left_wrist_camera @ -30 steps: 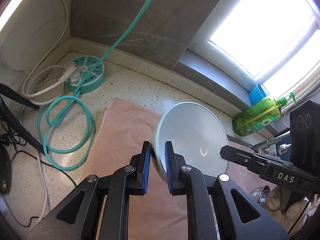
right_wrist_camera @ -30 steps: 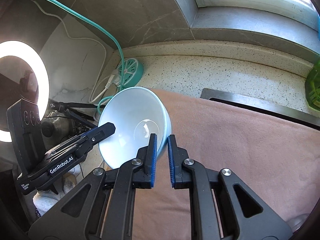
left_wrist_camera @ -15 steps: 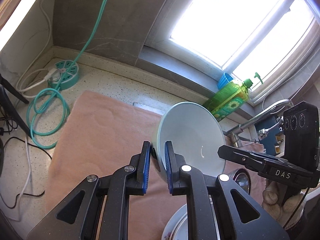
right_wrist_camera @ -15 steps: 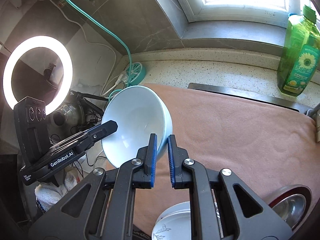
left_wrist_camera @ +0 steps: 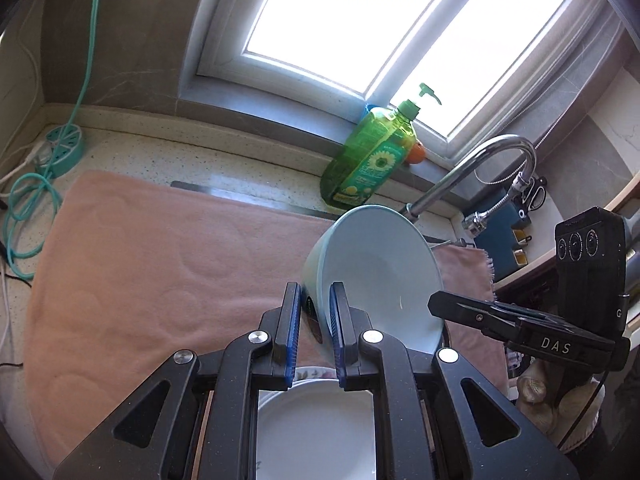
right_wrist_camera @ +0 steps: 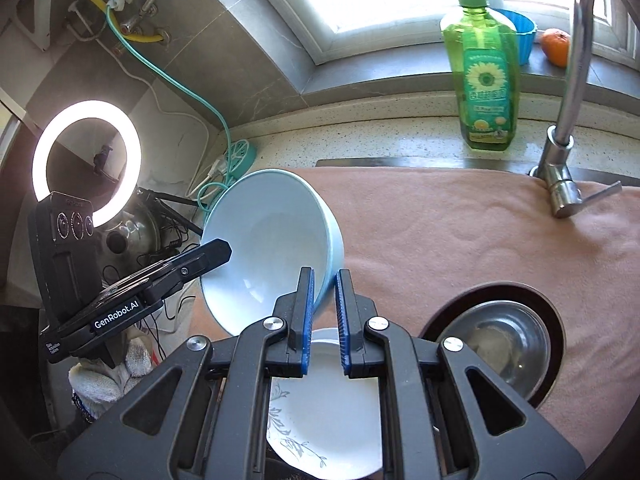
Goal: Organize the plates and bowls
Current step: 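Lift the white bowl and carry it over the steel bowl with both tools, then lower the white bowl into the red bowl and open both tools, then grasp the rim of the nested bowl stack with both tools, then lift the nested bowls and carry them over the plate stack with both tools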
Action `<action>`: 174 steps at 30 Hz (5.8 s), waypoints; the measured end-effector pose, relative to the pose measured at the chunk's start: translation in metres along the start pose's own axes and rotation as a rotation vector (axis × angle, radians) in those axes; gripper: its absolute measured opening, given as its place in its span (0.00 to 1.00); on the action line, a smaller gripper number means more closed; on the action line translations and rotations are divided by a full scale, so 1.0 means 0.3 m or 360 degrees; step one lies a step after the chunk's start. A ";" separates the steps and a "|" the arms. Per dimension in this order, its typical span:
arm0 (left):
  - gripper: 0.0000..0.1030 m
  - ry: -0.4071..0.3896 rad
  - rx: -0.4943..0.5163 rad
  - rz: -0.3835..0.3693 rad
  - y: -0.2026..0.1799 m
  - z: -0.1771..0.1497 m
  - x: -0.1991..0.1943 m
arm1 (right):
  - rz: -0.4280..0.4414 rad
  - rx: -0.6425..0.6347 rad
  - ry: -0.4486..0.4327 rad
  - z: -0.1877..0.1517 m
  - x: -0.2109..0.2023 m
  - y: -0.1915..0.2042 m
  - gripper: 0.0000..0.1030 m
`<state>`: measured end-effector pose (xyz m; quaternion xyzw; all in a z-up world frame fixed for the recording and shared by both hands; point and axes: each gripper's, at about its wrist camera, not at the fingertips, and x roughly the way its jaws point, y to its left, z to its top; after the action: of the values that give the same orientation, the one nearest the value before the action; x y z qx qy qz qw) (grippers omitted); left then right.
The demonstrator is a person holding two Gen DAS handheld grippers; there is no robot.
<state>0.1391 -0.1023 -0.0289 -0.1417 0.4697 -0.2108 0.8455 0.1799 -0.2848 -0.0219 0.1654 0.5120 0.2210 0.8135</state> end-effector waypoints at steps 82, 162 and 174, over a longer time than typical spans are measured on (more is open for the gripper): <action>0.36 0.0278 -0.0047 0.0010 -0.192 -0.207 0.285 | -0.0290 0.0294 -0.0149 -0.349 -0.244 -0.559 0.59; 0.09 0.0307 0.0167 -0.0091 -0.234 -0.154 0.253 | -0.0222 0.0433 -0.0107 -0.347 -0.207 -0.462 0.13; 0.08 0.0263 0.0106 -0.0082 -0.103 -0.187 0.095 | -0.0147 0.0339 -0.0078 -0.370 -0.174 -0.259 0.14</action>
<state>0.0976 -0.1454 -0.0654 -0.1076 0.5268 -0.2590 0.8024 0.0743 -0.3736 -0.0675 0.2325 0.5195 0.1235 0.8129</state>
